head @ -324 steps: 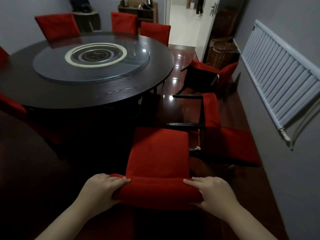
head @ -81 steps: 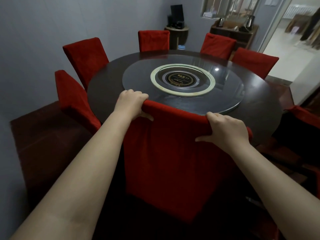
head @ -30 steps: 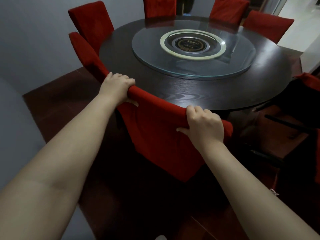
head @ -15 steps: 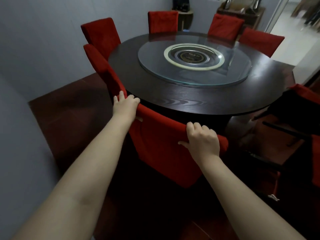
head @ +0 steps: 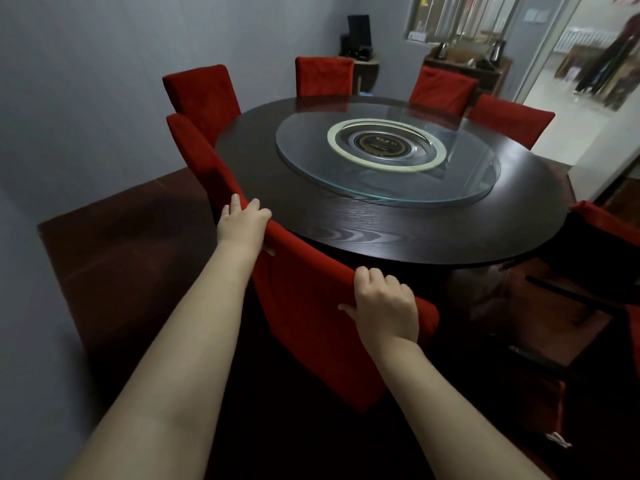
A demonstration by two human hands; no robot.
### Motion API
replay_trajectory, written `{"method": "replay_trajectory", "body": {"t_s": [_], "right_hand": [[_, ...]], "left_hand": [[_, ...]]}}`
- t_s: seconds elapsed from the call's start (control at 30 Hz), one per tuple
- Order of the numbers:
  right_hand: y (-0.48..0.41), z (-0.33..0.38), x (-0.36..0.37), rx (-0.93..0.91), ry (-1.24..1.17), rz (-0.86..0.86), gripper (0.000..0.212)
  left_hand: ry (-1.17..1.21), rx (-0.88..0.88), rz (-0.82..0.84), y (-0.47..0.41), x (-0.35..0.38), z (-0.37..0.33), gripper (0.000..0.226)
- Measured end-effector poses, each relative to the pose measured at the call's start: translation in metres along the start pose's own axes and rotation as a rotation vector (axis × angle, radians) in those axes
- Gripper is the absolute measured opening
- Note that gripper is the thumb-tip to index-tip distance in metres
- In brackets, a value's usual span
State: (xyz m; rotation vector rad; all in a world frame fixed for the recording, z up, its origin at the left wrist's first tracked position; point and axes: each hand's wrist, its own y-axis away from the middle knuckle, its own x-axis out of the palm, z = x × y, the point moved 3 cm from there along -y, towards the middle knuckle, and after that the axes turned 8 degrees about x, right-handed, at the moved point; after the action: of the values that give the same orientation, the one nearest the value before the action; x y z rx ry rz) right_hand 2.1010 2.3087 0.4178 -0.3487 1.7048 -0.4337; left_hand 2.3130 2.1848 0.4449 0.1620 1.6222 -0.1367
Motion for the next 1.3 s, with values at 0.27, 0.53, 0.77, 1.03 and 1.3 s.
{"method": "replay_trajectory", "body": {"t_s": [0.27, 0.53, 0.77, 1.03, 1.3], "right_hand": [[-0.043, -0.069, 0.015, -0.087, -0.06, -0.142, 0.062], [-0.056, -0.094, 0.025, -0.073, -0.094, -0.211, 0.062], [-0.029, -0.006, 0.032, -0.052, 0.04, -0.154, 0.058], [-0.031, 0.008, 0.031, -0.024, 0.111, -0.216, 0.06], [0.008, 0.059, 0.035, -0.024, 0.073, -0.115, 0.051]], "left_hand": [[-0.036, 0.096, -0.089, -0.033, -0.007, -0.044, 0.072], [-0.098, 0.132, -0.091, -0.059, -0.006, -0.058, 0.076], [-0.11, 0.059, -0.027, -0.05, 0.01, 0.0, 0.058], [-0.022, 0.012, -0.015, -0.049, 0.013, 0.01, 0.065], [-0.05, -0.062, 0.055, -0.025, 0.034, 0.043, 0.055]]}}
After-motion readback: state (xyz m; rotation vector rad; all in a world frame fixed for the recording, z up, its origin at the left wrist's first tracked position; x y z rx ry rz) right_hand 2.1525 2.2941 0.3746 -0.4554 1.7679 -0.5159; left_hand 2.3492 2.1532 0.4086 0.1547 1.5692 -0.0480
